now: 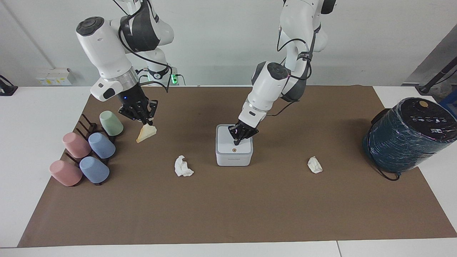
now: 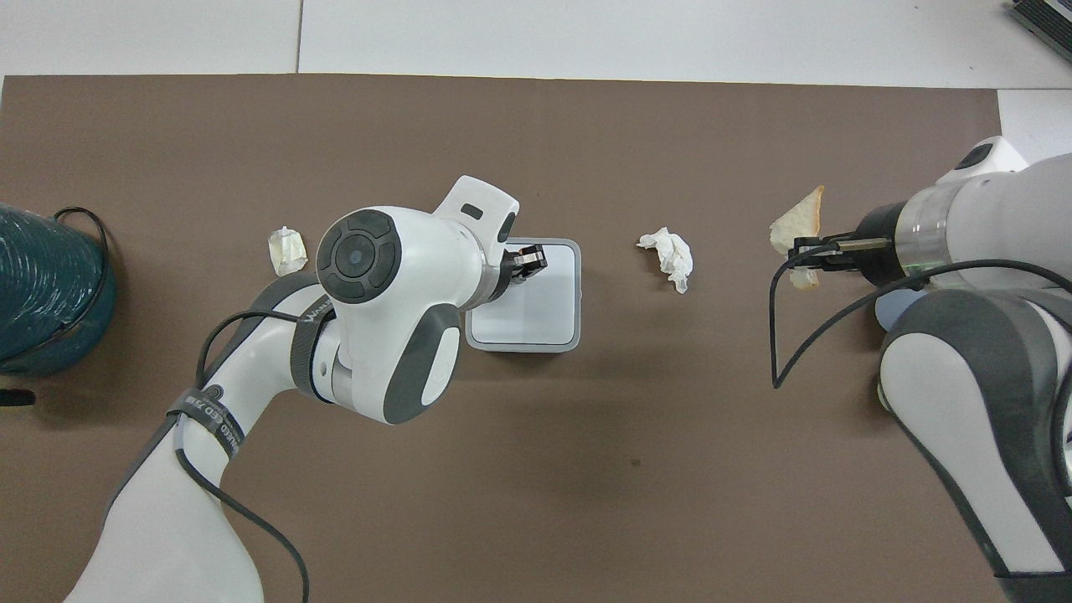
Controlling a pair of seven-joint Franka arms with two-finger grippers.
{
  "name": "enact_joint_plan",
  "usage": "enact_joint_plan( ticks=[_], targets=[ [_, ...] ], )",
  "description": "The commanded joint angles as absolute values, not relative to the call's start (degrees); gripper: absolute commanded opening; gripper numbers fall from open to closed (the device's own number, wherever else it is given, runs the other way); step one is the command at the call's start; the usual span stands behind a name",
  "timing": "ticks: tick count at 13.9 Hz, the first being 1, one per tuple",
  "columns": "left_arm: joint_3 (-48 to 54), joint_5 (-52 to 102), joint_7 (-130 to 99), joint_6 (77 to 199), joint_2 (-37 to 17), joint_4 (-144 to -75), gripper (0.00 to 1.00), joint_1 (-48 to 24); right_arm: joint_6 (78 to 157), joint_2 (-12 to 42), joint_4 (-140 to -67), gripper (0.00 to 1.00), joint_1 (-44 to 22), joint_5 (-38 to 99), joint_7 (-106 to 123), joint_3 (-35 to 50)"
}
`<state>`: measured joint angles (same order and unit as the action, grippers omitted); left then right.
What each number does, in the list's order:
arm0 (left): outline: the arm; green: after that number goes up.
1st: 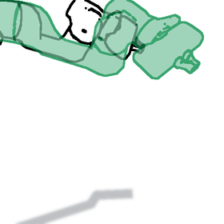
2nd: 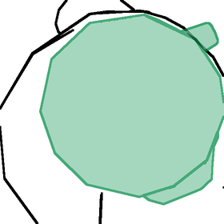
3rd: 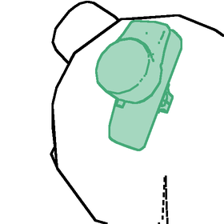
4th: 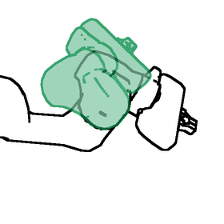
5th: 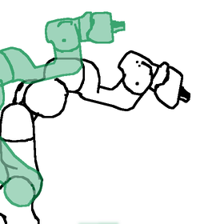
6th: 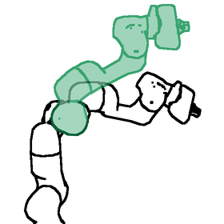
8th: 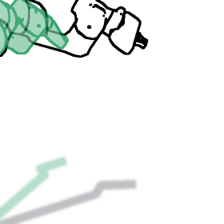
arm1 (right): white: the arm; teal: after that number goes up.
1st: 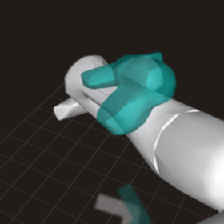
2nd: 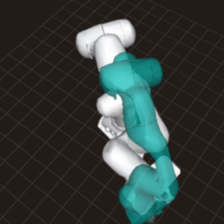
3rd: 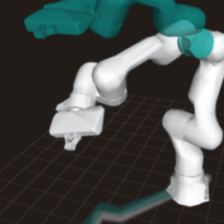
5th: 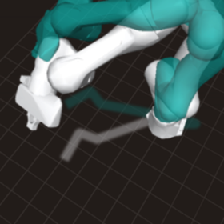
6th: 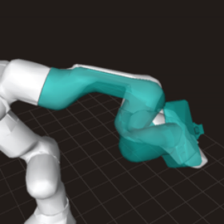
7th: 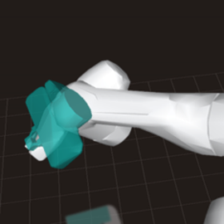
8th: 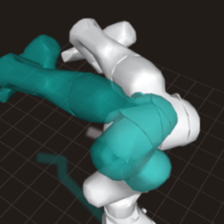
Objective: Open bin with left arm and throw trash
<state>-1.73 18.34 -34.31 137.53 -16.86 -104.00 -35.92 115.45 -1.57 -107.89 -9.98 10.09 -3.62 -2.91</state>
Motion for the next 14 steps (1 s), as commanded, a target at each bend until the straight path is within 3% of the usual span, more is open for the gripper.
enact_joint_plan(
  ticks=[1, 4, 10, 14],
  targets=[
    [-2.72, 19.34, -33.66, 138.35, -17.75, -106.35, 0.00, -37.53, 114.96, -1.32, -106.96, 0.00, -10.81, 11.60, -6.50, -2.81],
    [-2.81, 19.34, -33.66, 133.97, -17.14, -103.03, 0.00, -36.13, 114.43, -2.11, -106.35, 0.00, -10.81, 11.69, -6.85, -2.73],
    [-2.99, 18.28, -33.57, 112.27, -15.74, -88.87, 0.00, -27.96, 115.22, -2.11, -106.52, 0.00, -10.98, 11.78, -12.30, -0.79],
    [-3.43, 16.00, -28.50, 101.71, -15.65, -84.29, 0.00, -23.21, 122.06, 0.78, -106.96, 0.00, -15.46, 14.59, -18.27, -0.79]
  ],
)
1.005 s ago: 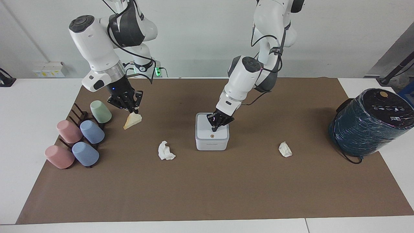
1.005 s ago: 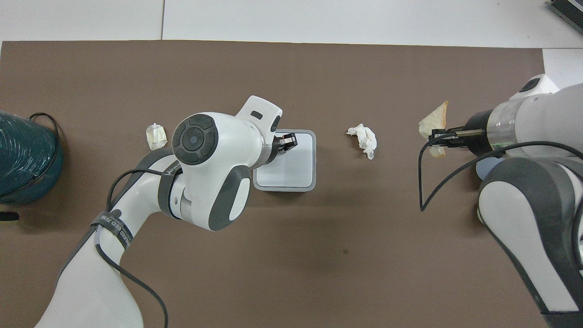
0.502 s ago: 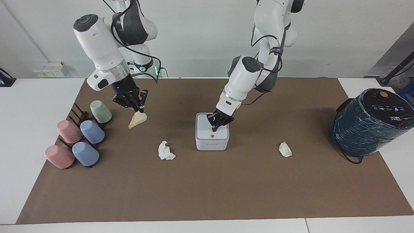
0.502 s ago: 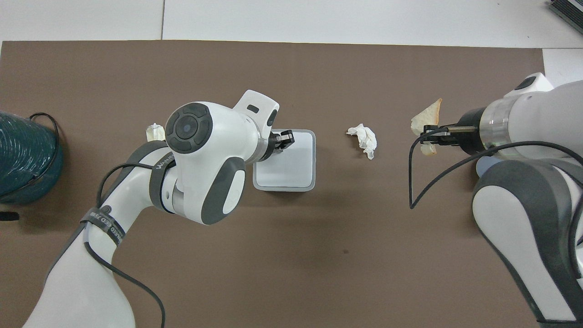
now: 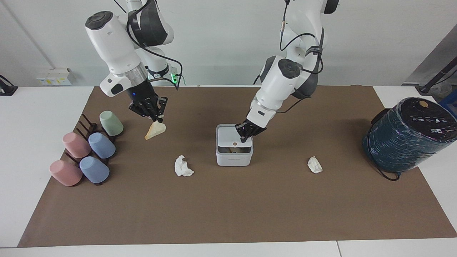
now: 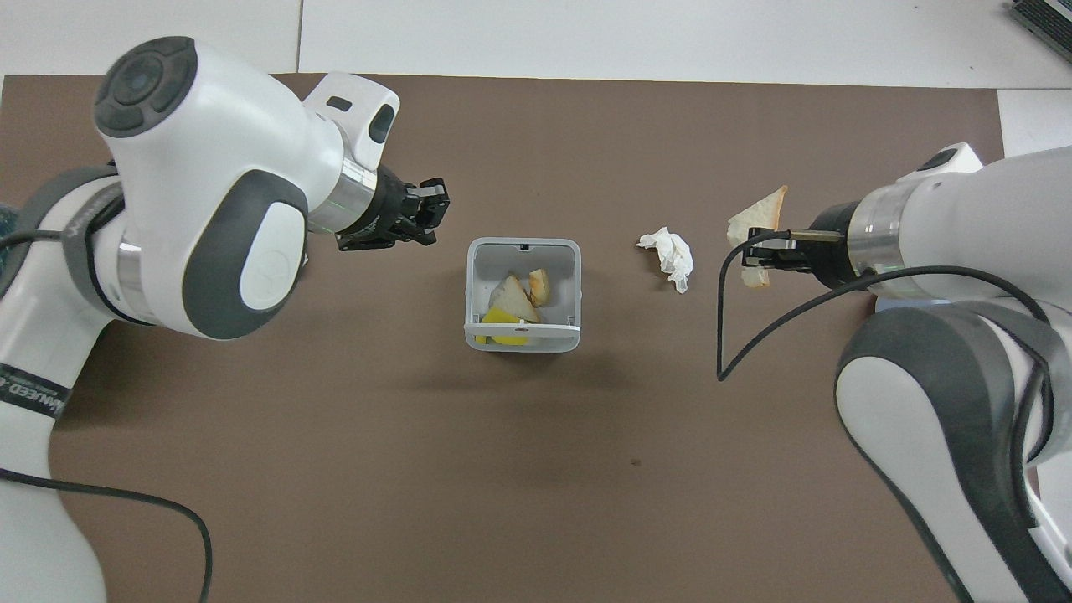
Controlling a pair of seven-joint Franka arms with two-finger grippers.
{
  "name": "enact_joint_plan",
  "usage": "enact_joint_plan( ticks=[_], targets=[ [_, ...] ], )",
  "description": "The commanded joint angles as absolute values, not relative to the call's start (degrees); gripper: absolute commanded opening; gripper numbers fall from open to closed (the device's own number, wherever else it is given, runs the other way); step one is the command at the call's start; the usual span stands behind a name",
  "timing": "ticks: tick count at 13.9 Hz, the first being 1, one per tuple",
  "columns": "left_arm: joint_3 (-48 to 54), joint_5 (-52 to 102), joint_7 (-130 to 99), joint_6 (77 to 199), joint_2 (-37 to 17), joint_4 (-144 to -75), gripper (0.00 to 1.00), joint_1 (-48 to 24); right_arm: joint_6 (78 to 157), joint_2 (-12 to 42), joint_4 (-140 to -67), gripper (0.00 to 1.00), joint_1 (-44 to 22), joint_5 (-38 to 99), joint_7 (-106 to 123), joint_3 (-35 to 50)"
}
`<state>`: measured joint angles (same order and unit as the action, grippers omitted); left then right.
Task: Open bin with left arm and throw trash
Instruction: 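Carry the bread over the bin while the left gripper reaches the paper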
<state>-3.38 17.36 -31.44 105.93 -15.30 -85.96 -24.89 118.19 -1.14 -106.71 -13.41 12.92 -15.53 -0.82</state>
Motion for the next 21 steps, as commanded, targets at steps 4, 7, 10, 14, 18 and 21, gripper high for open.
enact_joint_plan(
  ticks=[4, 7, 10, 14, 18, 21],
  targets=[
    [-3.52, 11.53, -25.40, 100.11, -14.24, -84.55, 0.00, -19.60, 131.81, 6.92, -106.35, 0.00, -20.82, 19.06, -18.28, -0.79],
    [-3.52, 8.09, -20.40, 100.63, -13.62, -86.04, 0.39, -16.19, 135.17, 11.41, -104.86, 0.00, -24.95, 19.60, -10.33, -0.62],
    [-3.60, 4.58, -16.19, 104.48, -11.96, -90.68, 0.73, -14.77, 134.39, 14.06, -104.15, 0.00, -26.10, 22.14, -9.05, 1.14],
    [-3.60, 4.40, -14.60, 118.45, -7.13, -104.74, 0.78, -13.27, 133.33, 16.60, -102.58, 0.00, -26.98, 28.63, -9.05, 1.23],
    [-3.60, 4.39, -12.22, 127.24, -6.86, -110.81, 0.75, -12.13, 132.54, 16.96, -101.95, 0.00, -28.29, 31.99, -11.16, 1.32],
    [-3.60, 4.39, -12.30, 133.93, -10.00, -113.64, 0.75, -11.60, 132.45, 17.05, -102.57, 0.12, -28.56, 32.08, -12.47, 1.32]
  ],
)
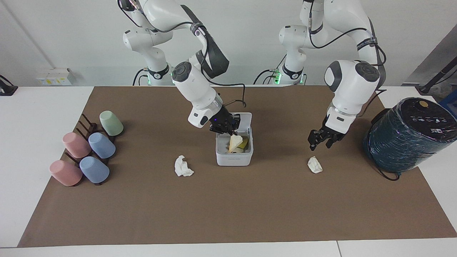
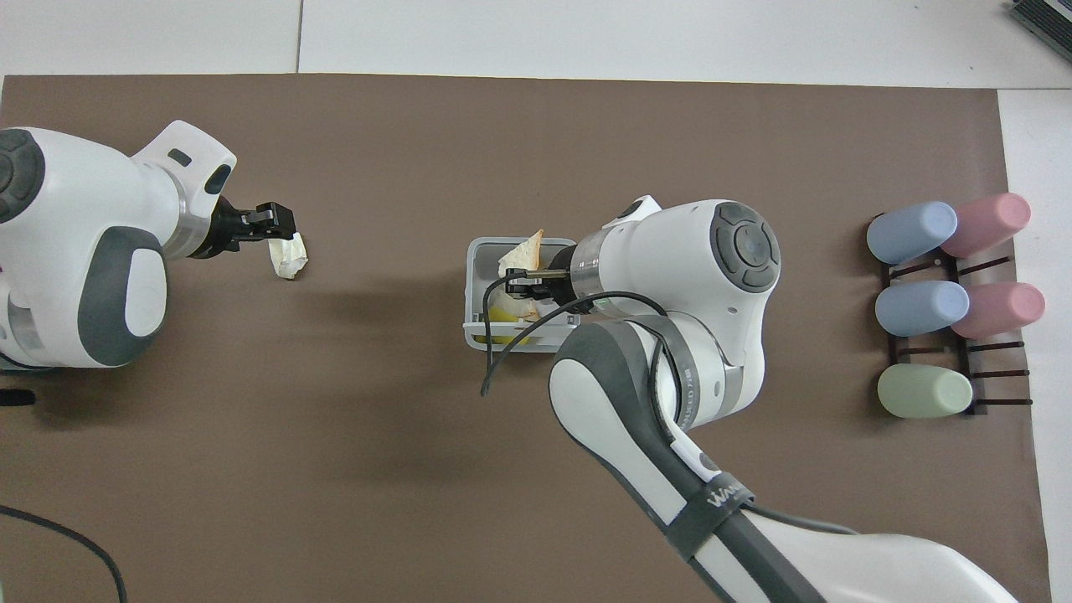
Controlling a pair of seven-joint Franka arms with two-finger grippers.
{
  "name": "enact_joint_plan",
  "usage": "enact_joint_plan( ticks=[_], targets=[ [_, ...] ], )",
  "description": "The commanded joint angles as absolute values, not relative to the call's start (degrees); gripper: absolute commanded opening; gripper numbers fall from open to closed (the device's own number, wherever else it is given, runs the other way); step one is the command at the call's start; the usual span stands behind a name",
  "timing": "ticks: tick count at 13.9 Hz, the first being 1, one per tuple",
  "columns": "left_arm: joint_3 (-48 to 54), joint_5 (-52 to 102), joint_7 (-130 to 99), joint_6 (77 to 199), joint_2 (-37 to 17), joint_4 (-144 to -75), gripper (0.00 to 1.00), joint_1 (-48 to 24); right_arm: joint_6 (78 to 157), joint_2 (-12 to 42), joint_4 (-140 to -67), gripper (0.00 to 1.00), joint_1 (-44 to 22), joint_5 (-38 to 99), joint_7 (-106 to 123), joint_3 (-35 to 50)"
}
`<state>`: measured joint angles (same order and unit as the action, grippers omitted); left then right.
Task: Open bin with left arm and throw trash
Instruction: 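Release the bread into the bin while the left gripper grasps the paper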
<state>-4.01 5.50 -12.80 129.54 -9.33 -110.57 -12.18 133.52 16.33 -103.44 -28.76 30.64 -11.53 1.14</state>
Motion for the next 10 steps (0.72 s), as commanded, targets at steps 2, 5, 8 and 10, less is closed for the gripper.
enact_joint_plan(
  ticks=[2, 5, 8, 10],
  targets=[
    [-3.52, 4.39, -12.04, 138.32, -13.34, -113.73, 0.74, -11.51, 132.36, 17.05, -102.57, 0.37, -28.48, 32.08, -13.53, 1.23],
    [-3.60, 4.39, -11.78, 144.73, -18.79, -113.82, 0.73, -11.60, 132.63, 17.05, -102.57, 0.91, -28.48, 31.99, -13.54, 1.23],
    [-3.60, 4.39, -11.34, 146.25, -19.60, -114.08, 0.67, -11.43, 132.54, 16.88, -102.39, 1.00, -28.56, 31.99, -13.62, 1.23],
    [-3.60, 4.39, -10.55, 145.90, -19.60, -114.08, 0.47, -11.43, 132.54, 15.48, -102.48, 1.00, -27.95, 31.21, -13.80, 1.14]
  ],
)
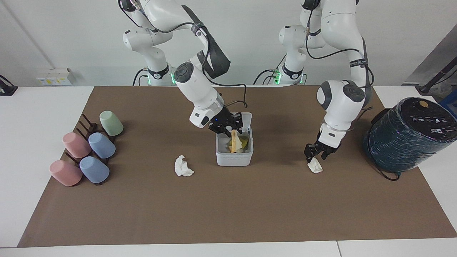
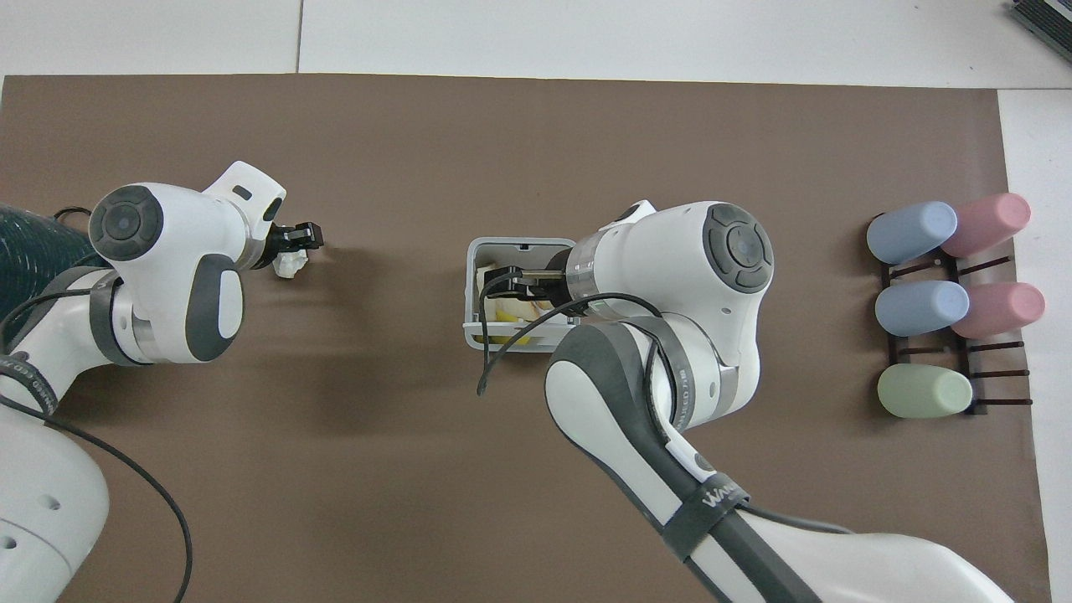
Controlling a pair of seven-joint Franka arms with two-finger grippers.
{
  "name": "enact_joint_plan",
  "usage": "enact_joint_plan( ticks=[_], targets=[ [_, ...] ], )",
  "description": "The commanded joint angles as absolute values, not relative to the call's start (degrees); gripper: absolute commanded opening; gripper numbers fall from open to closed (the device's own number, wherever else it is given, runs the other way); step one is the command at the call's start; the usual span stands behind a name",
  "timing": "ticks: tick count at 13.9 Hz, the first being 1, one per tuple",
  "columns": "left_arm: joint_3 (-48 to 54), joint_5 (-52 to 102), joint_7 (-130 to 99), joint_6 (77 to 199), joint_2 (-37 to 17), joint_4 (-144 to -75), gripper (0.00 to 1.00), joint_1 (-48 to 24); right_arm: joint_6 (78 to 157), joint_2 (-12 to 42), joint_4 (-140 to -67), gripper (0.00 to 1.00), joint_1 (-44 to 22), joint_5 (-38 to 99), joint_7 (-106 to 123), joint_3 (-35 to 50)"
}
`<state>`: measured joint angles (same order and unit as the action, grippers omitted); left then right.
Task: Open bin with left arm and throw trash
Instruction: 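Release the bread into the bin while the left gripper grasps the paper, then grasp the other paper with the right gripper while the left gripper lifts its paper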
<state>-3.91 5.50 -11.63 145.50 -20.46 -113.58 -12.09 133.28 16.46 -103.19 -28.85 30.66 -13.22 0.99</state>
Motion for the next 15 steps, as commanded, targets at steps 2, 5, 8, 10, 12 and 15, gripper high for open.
enact_joint_plan(
  ticks=[2, 5, 8, 10, 12, 15],
  targets=[
    [-3.60, 4.39, -10.46, 145.72, -19.60, -114.00, 0.21, -11.34, 133.15, 14.24, -102.22, 1.00, -27.08, 30.24, -14.41, 0.27],
    [-3.78, 4.39, -10.37, 144.76, -19.60, -113.21, 0.00, -11.25, 133.77, 12.75, -102.22, 1.00, -22.51, 21.84, -15.02, 0.09],
    [-3.61, 4.39, -10.55, 138.38, -19.69, -108.05, 0.00, -11.51, 136.66, 12.57, -103.27, 1.00, -18.91, 7.78, -30.17, 0.17],
    [-3.43, 4.39, -11.07, 128.28, -19.69, -101.11, 0.00, -12.48, 136.76, 12.74, -106.51, 1.00, -16.80, 3.27, -34.44, 0.09],
    [-3.25, 4.92, -12.12, 121.67, -19.08, -96.52, 0.00, -15.71, 137.11, 15.80, -106.53, 1.00, -15.83, 0.10, -38.56, 0.00],
    [-2.90, 5.10, -22.82, 116.90, -18.81, -91.94, 0.00, -22.12, 137.37, 20.11, -105.03, 1.00, -15.55, -1.58, -44.72, 0.09]
  ],
)
